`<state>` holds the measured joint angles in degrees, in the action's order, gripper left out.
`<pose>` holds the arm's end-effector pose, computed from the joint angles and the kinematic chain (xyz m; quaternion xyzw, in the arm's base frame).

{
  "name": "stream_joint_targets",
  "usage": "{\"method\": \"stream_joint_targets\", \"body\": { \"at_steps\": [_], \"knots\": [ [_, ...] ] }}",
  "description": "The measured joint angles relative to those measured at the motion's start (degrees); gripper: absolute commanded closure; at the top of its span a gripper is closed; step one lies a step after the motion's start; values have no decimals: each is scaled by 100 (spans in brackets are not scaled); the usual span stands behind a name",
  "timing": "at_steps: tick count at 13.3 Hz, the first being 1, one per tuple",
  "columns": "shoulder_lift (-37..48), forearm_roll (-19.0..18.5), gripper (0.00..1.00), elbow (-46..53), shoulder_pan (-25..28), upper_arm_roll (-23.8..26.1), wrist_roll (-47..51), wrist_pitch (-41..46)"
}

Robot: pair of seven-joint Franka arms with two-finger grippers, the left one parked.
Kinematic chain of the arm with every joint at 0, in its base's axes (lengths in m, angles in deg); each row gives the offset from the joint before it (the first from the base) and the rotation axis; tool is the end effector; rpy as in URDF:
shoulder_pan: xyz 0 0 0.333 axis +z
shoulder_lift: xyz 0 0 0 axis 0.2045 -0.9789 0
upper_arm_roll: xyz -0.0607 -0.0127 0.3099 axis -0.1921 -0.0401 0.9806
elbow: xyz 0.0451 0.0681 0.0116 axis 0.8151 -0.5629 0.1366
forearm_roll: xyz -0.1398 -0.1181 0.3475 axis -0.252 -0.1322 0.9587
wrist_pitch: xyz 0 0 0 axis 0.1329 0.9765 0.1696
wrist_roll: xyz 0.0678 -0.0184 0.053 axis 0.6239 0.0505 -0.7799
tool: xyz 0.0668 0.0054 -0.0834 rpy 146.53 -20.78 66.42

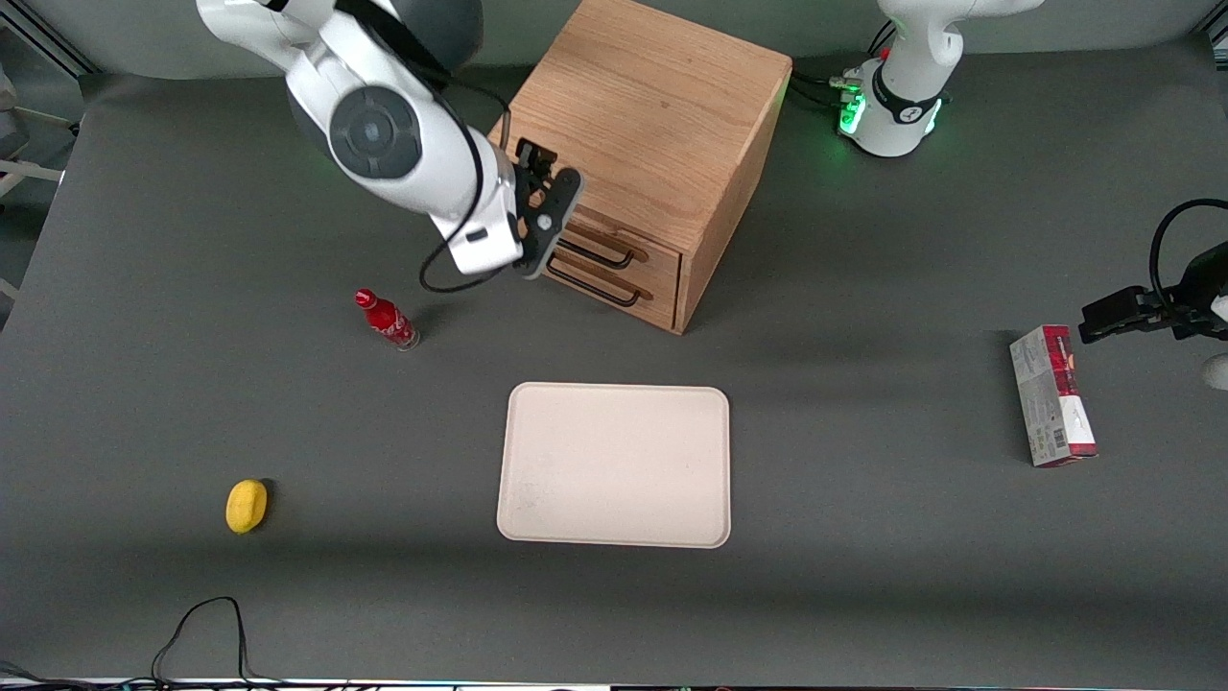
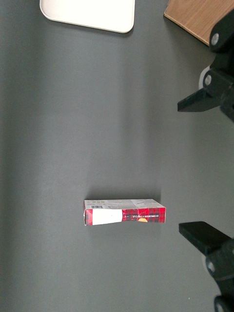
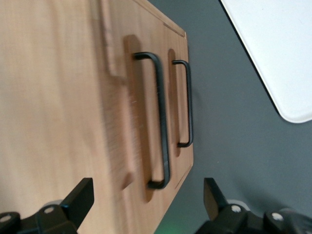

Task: Open upper drawer
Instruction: 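Move the right gripper toward the upper drawer's black handle of the cabinet, then hook the right gripper onto the upper drawer's black bar handle, then pull the handle with the right gripper, sliding the upper drawer outward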

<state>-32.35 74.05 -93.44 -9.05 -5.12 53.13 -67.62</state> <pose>0.4927 0.3879 0.4800 -0.8540 -0.4741 0.1363 0.1653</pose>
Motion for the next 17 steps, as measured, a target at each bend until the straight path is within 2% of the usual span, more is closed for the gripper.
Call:
{"method": "stream_joint_targets", "body": {
  "at_steps": [3,9,14,17],
  "knots": [
    [-361,-106,0,-100,38,3,-82,-384],
    [-472,-421,0,-545,158,23,-83,-1074],
    [-596,-847,0,-662,160,21,-83,-1353],
    [-731,-1168,0,-407,130,-19,-94,-1394]
  ]
}}
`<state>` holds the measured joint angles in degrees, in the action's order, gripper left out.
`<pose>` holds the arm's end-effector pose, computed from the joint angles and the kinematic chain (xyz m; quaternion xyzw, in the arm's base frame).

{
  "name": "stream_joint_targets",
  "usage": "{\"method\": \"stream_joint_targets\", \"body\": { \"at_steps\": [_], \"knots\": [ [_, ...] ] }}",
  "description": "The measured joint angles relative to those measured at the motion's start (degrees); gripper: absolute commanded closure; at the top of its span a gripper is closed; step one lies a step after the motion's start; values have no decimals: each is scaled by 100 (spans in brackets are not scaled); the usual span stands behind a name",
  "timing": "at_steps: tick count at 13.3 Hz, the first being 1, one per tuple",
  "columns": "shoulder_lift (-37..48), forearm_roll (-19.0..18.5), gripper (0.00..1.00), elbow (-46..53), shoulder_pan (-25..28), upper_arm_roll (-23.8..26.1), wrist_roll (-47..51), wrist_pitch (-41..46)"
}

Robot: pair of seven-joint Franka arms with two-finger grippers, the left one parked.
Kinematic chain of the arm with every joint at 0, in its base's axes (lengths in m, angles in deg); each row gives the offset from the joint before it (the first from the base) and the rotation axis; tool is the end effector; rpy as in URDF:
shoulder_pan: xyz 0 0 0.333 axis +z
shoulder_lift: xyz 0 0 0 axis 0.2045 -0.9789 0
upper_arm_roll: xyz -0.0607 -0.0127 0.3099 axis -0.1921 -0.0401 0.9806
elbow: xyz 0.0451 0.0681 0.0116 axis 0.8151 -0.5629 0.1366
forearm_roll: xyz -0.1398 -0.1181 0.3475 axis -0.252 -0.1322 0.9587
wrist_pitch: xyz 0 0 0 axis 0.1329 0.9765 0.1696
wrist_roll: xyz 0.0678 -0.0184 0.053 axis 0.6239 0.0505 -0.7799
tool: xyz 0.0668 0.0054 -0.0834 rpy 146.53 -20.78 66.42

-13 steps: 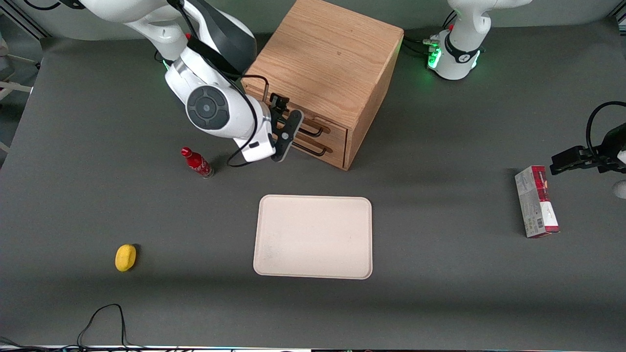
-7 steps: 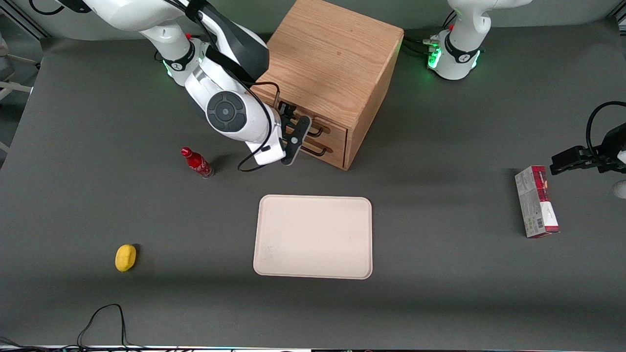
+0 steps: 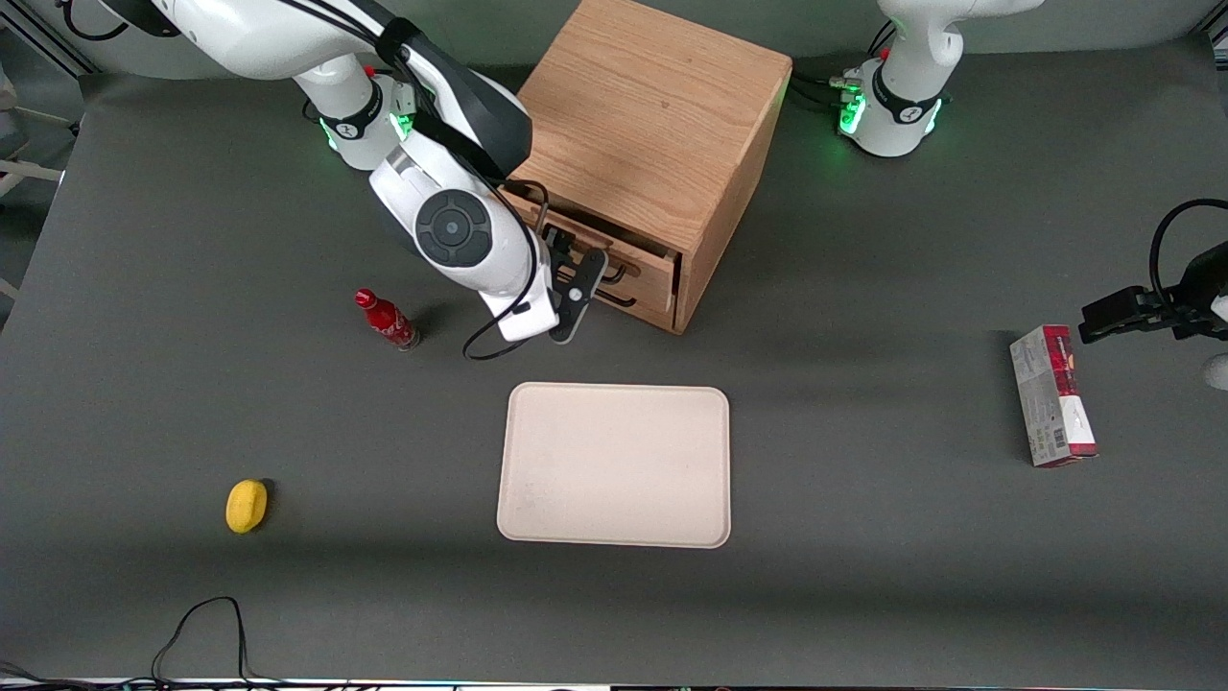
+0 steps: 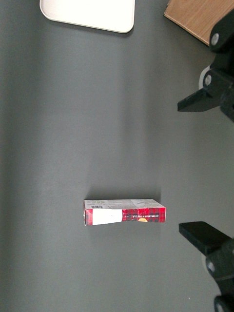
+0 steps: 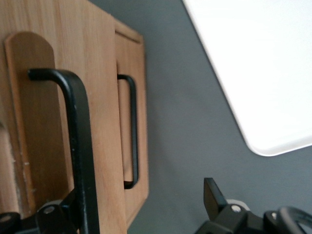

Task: Open upper drawer
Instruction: 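Pull the handle with the right gripper, sliding the upper drawer outward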

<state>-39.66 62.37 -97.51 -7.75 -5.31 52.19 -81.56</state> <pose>0.5206 0.3985 0.3902 -0.8546 -0.4991 0.0893 0.1126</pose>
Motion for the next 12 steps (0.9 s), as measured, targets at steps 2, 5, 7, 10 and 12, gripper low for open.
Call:
{"method": "stream_joint_targets", "body": {
  "at_steps": [2,5,7,10,12],
  "knots": [
    [-119,-83,0,274,-23,-108,-182,13],
    [-264,-112,0,672,-43,-575,-879,13],
    [-365,-112,0,898,-67,-905,-1330,18],
    [-574,-114,0,1262,-89,-1156,-1516,23],
    [-663,-119,0,1494,-89,-1228,-1520,32]
  ]
}}
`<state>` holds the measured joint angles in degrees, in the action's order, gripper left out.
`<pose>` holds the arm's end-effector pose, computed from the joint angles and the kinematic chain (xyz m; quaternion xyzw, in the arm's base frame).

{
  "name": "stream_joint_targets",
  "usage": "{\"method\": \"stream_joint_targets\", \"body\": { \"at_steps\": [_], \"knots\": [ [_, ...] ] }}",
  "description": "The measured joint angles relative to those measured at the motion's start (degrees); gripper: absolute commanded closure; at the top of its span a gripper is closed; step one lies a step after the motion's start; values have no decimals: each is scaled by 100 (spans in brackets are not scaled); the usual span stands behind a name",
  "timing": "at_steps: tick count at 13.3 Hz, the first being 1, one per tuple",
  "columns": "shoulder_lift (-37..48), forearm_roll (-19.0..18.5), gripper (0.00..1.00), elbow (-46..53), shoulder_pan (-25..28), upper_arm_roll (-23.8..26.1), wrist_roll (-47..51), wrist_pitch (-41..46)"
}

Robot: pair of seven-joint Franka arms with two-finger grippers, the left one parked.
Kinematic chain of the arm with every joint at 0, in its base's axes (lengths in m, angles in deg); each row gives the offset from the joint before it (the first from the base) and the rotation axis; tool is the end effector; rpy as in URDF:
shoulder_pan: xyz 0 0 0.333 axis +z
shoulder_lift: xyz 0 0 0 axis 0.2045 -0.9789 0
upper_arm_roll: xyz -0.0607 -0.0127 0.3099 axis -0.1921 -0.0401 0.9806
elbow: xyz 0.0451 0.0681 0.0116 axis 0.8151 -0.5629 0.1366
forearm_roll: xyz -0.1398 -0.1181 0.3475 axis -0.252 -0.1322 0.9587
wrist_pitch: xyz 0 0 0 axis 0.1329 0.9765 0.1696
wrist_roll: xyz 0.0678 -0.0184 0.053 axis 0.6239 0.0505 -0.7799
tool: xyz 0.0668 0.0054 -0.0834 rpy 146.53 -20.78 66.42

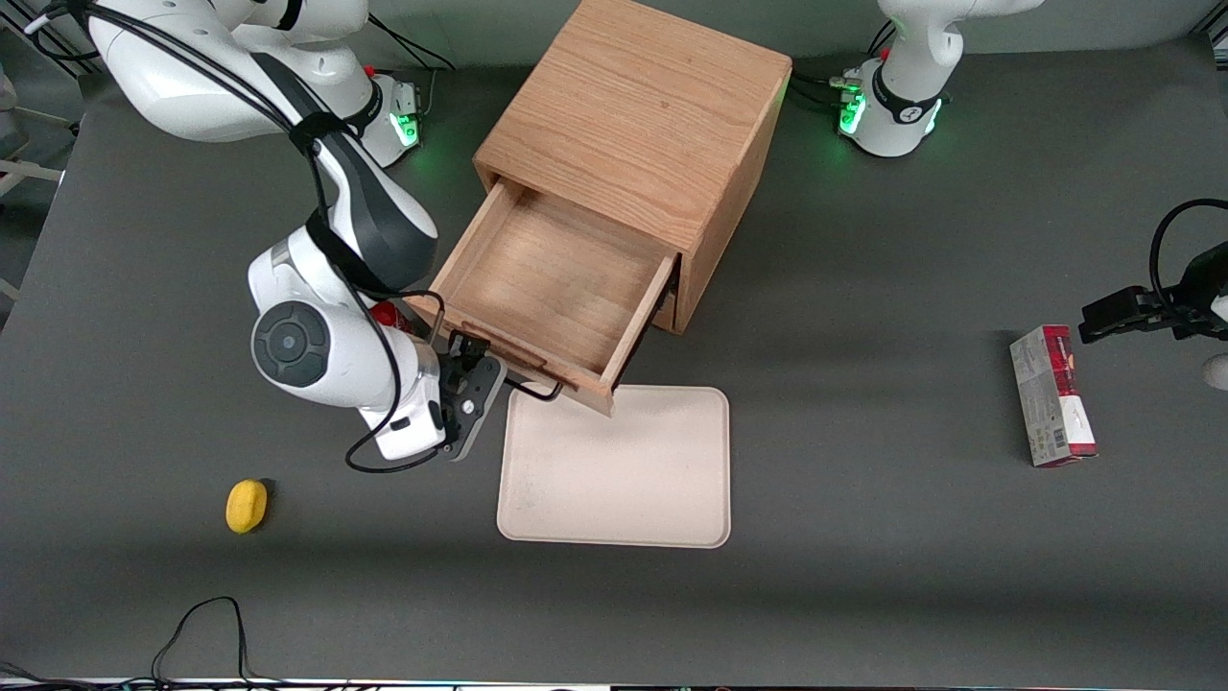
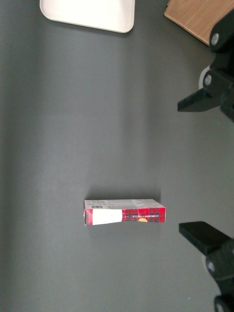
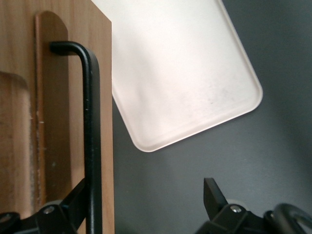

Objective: Open upper drawer

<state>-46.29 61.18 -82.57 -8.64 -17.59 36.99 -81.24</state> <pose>0.6526 0.2837 0.4010 -0.8568 -0.5063 0.0143 0.0965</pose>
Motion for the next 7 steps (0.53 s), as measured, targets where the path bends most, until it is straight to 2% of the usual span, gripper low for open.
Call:
{"method": "stream_joint_targets", "body": {
  "at_steps": [5,7],
  "knots": [
    [-54,-8,0,362,-15,-194,-83,78],
    [-24,-180,0,612,-9,-304,-83,63]
  ]
}}
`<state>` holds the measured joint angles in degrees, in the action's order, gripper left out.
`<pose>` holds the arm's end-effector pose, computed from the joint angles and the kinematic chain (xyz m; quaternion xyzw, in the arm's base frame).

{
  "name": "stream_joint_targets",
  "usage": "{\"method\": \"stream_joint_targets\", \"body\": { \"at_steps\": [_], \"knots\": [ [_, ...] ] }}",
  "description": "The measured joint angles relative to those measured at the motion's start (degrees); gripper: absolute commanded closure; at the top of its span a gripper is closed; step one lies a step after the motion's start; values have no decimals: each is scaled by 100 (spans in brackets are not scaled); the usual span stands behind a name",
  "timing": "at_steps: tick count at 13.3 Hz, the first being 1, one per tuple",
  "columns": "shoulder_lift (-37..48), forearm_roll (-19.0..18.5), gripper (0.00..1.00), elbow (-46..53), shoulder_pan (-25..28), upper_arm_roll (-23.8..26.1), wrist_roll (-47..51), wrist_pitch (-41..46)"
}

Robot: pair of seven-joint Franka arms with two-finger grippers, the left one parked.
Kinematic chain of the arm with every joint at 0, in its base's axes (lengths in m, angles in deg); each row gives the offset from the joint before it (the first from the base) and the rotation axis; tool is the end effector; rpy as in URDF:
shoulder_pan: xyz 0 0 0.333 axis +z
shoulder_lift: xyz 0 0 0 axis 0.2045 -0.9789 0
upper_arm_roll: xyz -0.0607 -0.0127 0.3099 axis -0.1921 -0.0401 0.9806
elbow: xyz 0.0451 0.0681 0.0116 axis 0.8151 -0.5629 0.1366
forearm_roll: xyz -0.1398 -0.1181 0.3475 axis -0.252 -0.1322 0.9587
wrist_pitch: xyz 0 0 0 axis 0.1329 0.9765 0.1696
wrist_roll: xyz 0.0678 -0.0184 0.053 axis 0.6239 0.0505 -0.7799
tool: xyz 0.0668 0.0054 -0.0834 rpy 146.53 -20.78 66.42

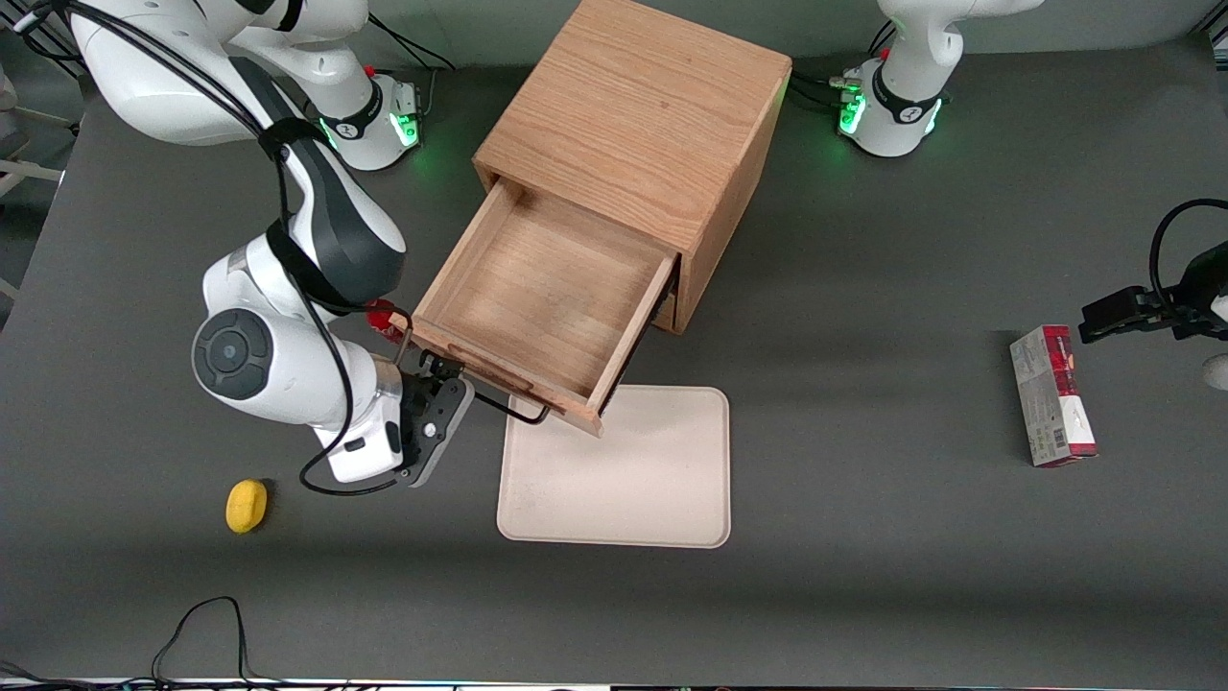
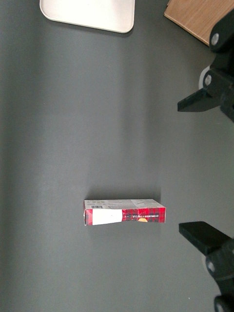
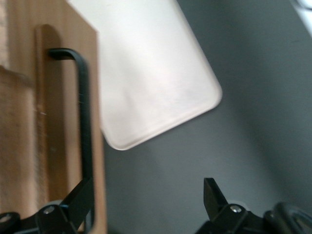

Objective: Open upper drawer

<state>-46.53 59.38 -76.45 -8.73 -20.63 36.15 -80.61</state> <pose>0.6825 0.2480 0.4395 -0.8689 -0.4902 -0.0254 0.0637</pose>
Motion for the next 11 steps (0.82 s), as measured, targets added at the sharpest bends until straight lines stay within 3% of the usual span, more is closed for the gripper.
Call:
{"method": "stream_joint_targets", "body": {
  "at_steps": [3,6,11],
  "knots": [
    [300,23,0,524,-87,-266,66,305],
    [982,651,0,495,-130,-1056,533,1308],
    [2717,776,0,-1391,-152,-2058,2371,1618]
  ]
}}
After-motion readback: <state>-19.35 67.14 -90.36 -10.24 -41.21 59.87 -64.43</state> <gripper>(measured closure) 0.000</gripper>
